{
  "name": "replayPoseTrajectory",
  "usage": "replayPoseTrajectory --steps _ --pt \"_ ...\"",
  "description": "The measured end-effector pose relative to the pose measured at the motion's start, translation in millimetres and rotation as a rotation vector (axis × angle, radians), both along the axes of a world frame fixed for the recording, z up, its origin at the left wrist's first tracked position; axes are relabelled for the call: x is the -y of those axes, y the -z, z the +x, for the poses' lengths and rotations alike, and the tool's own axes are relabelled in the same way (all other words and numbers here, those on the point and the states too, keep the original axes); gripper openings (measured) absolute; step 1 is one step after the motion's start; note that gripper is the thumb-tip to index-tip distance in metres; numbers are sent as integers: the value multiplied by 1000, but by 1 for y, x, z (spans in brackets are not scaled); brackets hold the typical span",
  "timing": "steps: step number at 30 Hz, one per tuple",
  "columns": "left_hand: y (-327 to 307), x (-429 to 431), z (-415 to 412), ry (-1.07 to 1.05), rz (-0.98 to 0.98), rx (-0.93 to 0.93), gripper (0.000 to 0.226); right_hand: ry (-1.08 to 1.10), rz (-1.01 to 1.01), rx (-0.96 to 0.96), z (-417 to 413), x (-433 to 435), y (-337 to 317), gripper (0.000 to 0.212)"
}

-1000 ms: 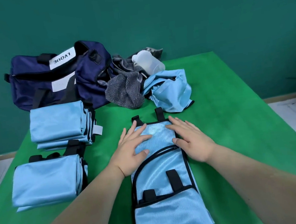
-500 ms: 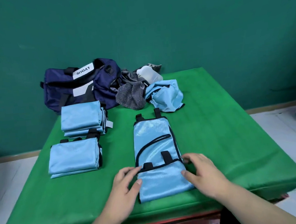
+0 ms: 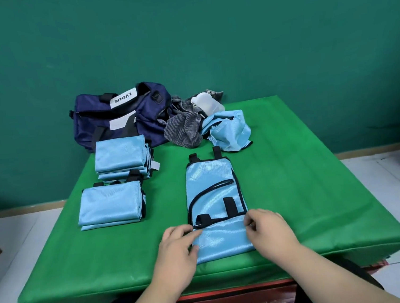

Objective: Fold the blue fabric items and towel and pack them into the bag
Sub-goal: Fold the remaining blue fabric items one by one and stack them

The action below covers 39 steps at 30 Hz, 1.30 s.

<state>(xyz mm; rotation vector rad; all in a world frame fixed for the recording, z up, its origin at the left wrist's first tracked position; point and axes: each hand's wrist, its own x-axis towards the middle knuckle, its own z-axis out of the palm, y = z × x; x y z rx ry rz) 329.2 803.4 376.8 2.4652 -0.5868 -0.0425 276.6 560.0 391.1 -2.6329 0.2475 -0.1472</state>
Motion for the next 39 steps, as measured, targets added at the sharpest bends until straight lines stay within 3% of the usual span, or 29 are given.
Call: replayPoseTrajectory --steps 7,10,14,19,24,29,33,39 --pt "-36 15 19 -119 -477 -156 35 136 420 183 11 6 -18 29" --pt "-55 27 46 -123 -573 -184 42 143 537 269 34 7 -30 41" --pt "-62 41 101 -98 -509 -136 43 149 571 306 82 15 -41 39" --pt "-48 62 172 -114 -423 -121 37 185 458 286 154 32 -27 35" --pt "-3 70 212 -88 -99 -100 44 119 344 79 195 47 11 31" --pt "15 69 215 -64 -57 -55 52 48 168 -17 204 49 12 39" --pt "11 60 199 -12 -147 -117 49 73 323 -38 183 48 6 34" --pt "11 35 98 55 -206 -157 39 -67 368 -125 95 50 -2 39"
